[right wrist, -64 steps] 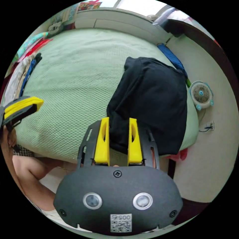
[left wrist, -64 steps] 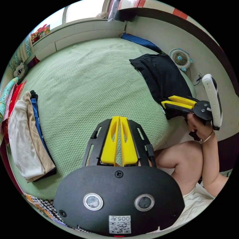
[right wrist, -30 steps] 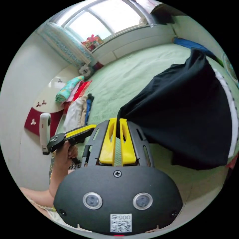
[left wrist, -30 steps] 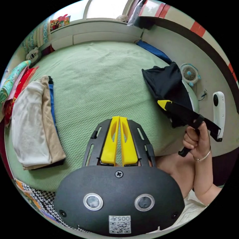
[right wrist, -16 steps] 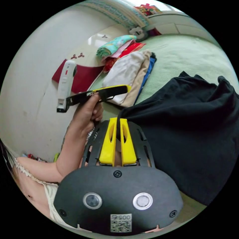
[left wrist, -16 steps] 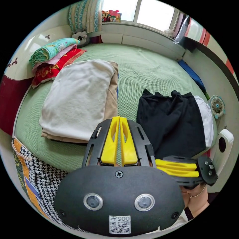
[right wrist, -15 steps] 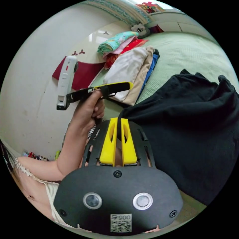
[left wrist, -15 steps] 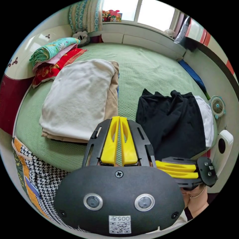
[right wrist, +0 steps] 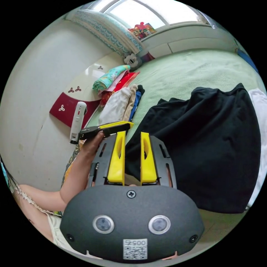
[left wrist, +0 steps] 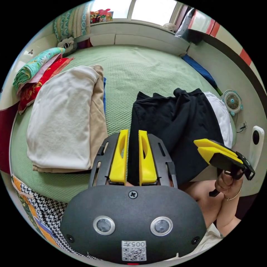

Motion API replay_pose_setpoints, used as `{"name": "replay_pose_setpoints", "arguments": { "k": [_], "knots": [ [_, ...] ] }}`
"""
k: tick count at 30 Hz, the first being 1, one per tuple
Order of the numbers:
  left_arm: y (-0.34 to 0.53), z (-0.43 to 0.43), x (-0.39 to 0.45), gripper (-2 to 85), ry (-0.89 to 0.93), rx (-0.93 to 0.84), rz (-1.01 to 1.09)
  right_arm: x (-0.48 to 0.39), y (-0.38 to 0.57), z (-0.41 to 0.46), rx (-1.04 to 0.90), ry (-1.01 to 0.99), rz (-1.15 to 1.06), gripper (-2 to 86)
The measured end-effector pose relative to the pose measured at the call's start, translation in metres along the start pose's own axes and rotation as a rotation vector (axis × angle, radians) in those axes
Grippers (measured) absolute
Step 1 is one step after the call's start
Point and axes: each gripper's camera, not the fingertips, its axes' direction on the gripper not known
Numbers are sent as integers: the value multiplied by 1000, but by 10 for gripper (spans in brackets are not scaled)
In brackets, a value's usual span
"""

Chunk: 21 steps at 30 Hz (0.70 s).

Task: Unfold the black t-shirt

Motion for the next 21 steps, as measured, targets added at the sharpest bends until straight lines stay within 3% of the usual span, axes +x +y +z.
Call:
{"name": "replay_pose_setpoints", "arguments": {
  "k": [6, 10, 15, 21],
  "knots": [
    [2, 23, -10, 110, 90, 49, -42, -9, -1, 3, 2, 88, -45, 86],
    [-3, 46, -2, 133, 48, -43, -14, -9, -4, 8, 0, 69, -35, 85],
    [-7, 43, 13, 68, -23, -76, 29, -12, -9, 16, -16, 59, -37, 78],
    [4, -4, -6, 41, -176, 113, -83, -18, -14, 23, -12, 73, -34, 75]
  ]
}}
